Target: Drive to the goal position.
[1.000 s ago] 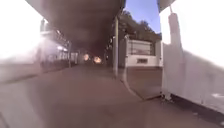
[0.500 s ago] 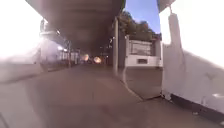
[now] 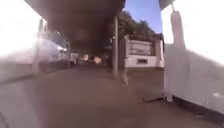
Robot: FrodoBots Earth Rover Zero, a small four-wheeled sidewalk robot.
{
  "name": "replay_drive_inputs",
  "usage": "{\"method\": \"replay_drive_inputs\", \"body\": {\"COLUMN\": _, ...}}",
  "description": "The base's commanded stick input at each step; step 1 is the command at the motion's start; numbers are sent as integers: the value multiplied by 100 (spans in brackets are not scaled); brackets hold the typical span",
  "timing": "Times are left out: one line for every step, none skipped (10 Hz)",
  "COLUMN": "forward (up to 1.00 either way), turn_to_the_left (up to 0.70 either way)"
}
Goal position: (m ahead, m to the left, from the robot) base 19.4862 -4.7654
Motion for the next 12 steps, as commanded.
{"method": "replay_drive_inputs", "body": {"forward": 85, "turn_to_the_left": 0}}
{"method": "replay_drive_inputs", "body": {"forward": 85, "turn_to_the_left": 0}}
{"method": "replay_drive_inputs", "body": {"forward": 85, "turn_to_the_left": 0}}
{"method": "replay_drive_inputs", "body": {"forward": 85, "turn_to_the_left": 0}}
{"method": "replay_drive_inputs", "body": {"forward": 85, "turn_to_the_left": 0}}
{"method": "replay_drive_inputs", "body": {"forward": 85, "turn_to_the_left": 8}}
{"method": "replay_drive_inputs", "body": {"forward": 85, "turn_to_the_left": 32}}
{"method": "replay_drive_inputs", "body": {"forward": 85, "turn_to_the_left": 34}}
{"method": "replay_drive_inputs", "body": {"forward": 85, "turn_to_the_left": 34}}
{"method": "replay_drive_inputs", "body": {"forward": 85, "turn_to_the_left": 3}}
{"method": "replay_drive_inputs", "body": {"forward": 85, "turn_to_the_left": 0}}
{"method": "replay_drive_inputs", "body": {"forward": 85, "turn_to_the_left": 0}}
